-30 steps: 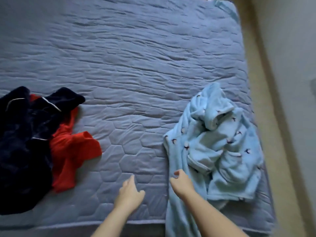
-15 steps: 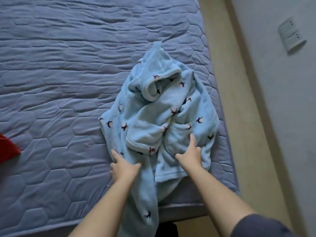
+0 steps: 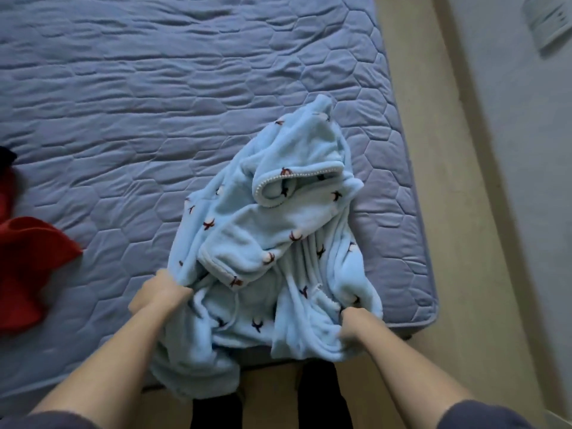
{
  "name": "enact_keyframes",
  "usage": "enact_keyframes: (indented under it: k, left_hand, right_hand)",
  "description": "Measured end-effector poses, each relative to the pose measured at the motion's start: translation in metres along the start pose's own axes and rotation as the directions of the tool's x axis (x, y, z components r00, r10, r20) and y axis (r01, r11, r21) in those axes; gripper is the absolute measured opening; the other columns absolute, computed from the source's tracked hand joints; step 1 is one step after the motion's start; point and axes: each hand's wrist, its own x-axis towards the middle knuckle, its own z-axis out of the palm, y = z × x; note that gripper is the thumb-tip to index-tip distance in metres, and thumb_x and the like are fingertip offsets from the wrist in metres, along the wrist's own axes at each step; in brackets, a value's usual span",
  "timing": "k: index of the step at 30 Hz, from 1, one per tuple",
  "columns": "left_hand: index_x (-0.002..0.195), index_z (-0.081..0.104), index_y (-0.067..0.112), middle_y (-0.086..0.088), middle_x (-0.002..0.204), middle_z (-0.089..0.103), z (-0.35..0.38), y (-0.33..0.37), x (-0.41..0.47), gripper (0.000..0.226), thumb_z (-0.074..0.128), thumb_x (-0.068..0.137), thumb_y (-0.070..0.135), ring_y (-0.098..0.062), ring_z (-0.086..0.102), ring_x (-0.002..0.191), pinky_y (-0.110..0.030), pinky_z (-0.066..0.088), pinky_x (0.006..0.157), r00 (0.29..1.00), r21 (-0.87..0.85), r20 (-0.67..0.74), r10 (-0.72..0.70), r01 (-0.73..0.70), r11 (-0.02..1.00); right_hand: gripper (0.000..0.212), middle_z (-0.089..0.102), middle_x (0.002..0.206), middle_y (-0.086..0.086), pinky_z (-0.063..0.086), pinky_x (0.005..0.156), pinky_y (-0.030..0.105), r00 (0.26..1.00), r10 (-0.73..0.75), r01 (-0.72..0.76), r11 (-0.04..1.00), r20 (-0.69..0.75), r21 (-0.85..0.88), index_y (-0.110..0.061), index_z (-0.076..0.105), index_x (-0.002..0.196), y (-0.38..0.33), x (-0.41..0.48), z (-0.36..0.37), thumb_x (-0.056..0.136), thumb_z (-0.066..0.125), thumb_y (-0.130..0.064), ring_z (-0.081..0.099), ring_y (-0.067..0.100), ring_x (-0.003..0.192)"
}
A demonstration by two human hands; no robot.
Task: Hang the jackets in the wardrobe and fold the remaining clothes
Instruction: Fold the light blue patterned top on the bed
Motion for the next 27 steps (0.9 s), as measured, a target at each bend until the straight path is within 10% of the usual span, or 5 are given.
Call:
enact_keyframes:
  k: [9,15,18,22,27]
  left_hand:
    - [0.139,0.029,0.022,-0.002,0.138,0.037,0.037,0.05,-0.016,0.086,0.058,0.072,0.067,-0.023,0.036,0.128,-0.04,0.038,0.1,0.695,0.29,-0.329,0.64,-0.57,0.768]
    - [0.129,0.044,0.026,0.001,0.114,0.058,0.046,0.104,-0.004,0.058,0.061,0.082,0.055,-0.022,0.058,0.101,-0.037,0.051,0.079,0.734,-0.166,-0.073,0.676,-0.677,0.717]
    - [0.07,0.055,0.027,0.009,0.064,0.056,0.045,0.107,-0.006,0.034,0.053,0.086,0.057,-0.016,0.057,0.07,-0.032,0.043,0.059,0.638,-0.178,-0.058,0.768,-0.764,0.62]
    - [0.081,0.047,0.023,0.009,0.074,0.056,0.026,0.111,0.004,0.029,0.056,0.084,0.051,-0.014,0.056,0.07,-0.034,0.046,0.06,0.829,-0.321,-0.289,0.478,-0.554,0.768]
    - [0.097,0.043,0.026,0.008,0.086,0.059,-0.003,0.167,0.011,0.038,0.056,0.082,0.058,-0.017,0.059,0.08,-0.033,0.045,0.069,0.884,-0.526,-0.172,0.435,-0.456,0.718]
  right_hand:
    - [0.006,0.057,0.09,0.001,0.039,0.067,0.032,0.681,0.049,0.284,0.902,-0.73,0.325,-0.021,0.045,0.086,-0.042,-0.003,-0.068,0.087,0.048,-0.026,0.057,0.03,0.089]
    - [0.087,0.039,0.145,0.005,0.051,0.09,0.044,0.864,0.215,0.473,-0.032,-0.456,0.881,-0.024,0.017,0.149,-0.056,0.023,-0.162,0.081,0.069,-0.04,0.049,0.024,0.12]
    - [0.064,0.052,0.132,0.008,0.048,0.093,0.038,0.823,0.276,0.448,0.22,-0.496,0.866,-0.017,0.038,0.137,-0.055,0.03,-0.175,0.079,0.066,-0.019,0.053,0.029,0.116]
    - [0.027,0.055,0.121,0.007,0.043,0.08,0.037,0.744,0.229,0.014,0.934,-0.628,0.357,-0.021,0.053,0.115,-0.032,0.021,-0.174,0.088,0.049,-0.018,0.056,0.032,0.111]
    - [0.043,0.044,0.133,0.009,0.036,0.094,0.041,0.755,0.252,-0.257,0.963,-0.606,0.08,-0.021,0.04,0.129,-0.006,0.022,-0.18,0.087,0.052,-0.023,0.044,0.03,0.124]
